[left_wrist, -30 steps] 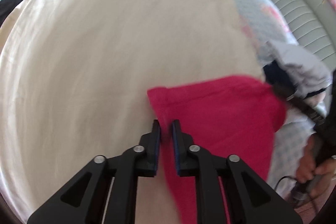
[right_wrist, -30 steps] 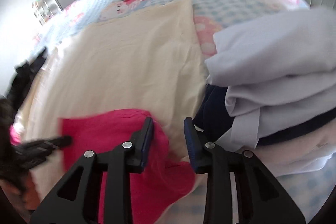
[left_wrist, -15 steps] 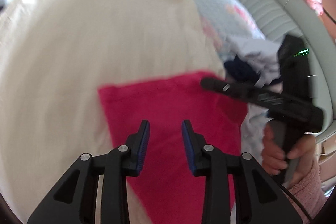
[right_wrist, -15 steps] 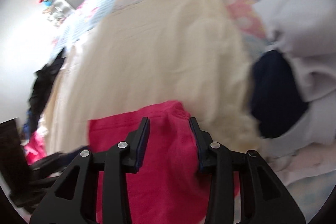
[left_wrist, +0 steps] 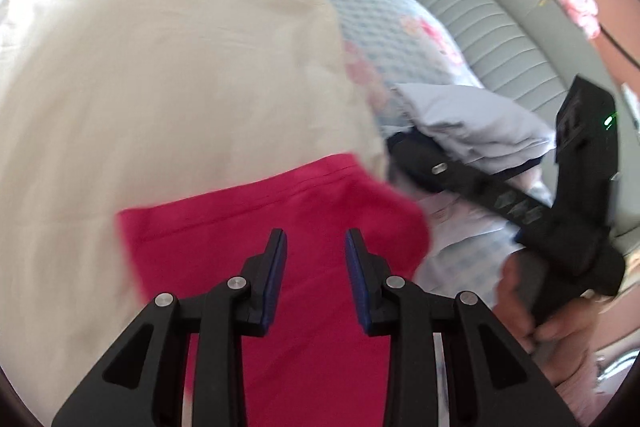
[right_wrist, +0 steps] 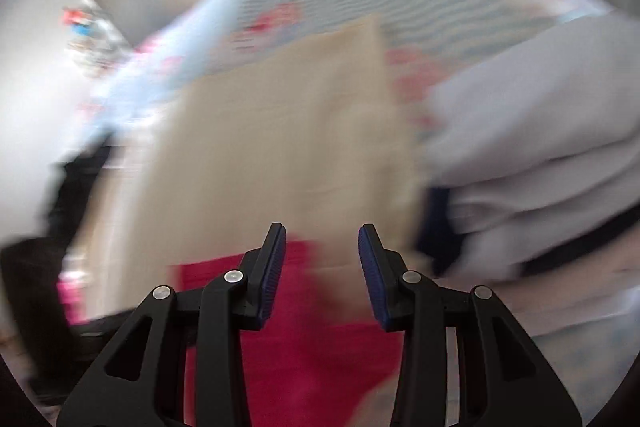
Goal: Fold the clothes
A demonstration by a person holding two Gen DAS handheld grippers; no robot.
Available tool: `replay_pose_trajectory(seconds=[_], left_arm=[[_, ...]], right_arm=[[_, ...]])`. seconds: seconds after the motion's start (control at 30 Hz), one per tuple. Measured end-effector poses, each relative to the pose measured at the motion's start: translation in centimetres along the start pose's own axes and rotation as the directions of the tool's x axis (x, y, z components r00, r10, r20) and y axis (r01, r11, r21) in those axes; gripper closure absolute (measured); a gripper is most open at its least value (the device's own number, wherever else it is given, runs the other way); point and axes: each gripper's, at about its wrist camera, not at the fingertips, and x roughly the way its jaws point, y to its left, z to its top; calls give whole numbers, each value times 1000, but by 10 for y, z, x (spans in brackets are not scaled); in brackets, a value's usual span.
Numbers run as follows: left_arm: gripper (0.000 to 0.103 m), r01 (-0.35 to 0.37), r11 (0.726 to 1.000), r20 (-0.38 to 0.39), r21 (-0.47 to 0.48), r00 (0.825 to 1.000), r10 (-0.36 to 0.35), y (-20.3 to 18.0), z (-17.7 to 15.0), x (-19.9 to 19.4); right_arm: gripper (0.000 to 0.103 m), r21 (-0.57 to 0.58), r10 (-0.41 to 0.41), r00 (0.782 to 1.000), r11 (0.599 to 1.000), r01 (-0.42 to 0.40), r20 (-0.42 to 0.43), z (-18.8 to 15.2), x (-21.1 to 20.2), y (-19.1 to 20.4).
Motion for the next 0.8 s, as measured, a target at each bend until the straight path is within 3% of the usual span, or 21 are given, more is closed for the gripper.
replay_pose_trajectory(seconds=[0.13, 0.2, 0.23, 0.3, 0.4, 0.53, 0.73, 0.8], left_arm=[[73, 90, 996, -48, -15, 995, -91, -9, -2, 31], [73, 94, 996, -95, -10, 991, -94, -9, -9, 40], [73, 56, 998, -127, 2, 990, -55, -9, -14, 47], [73, -3, 1000, -167, 20, 986, 6, -9, -20, 60], [73, -11, 1000, -160, 1, 987, 11, -7, -23, 63], [73, -18, 1000, -163, 2, 986, 18, -10, -22, 65], [73, 8, 1000, -159, -24, 987, -11, -3, -17, 70], [73, 20, 998, -126, -54, 992, -27, 1, -18, 59]], right_arm=[[64, -2, -26, 998, 1000, 26, -61, -3, 14, -3], [64, -8, -20, 997, 1000, 20, -81, -6, 21, 0], [64, -10, -19, 995, 1000, 18, -94, -9, 25, -1], [64, -15, 50, 987, 998, -53, -154, -12, 35, 0], [64, 17, 194, 949, 980, -196, -248, -22, 50, -1], [64, 43, 263, 919, 964, -262, -295, -29, 62, 0], [61, -15, 275, 937, 958, -285, -213, -30, 31, 9], [60, -66, 241, 949, 964, -259, -204, -29, 23, 15]])
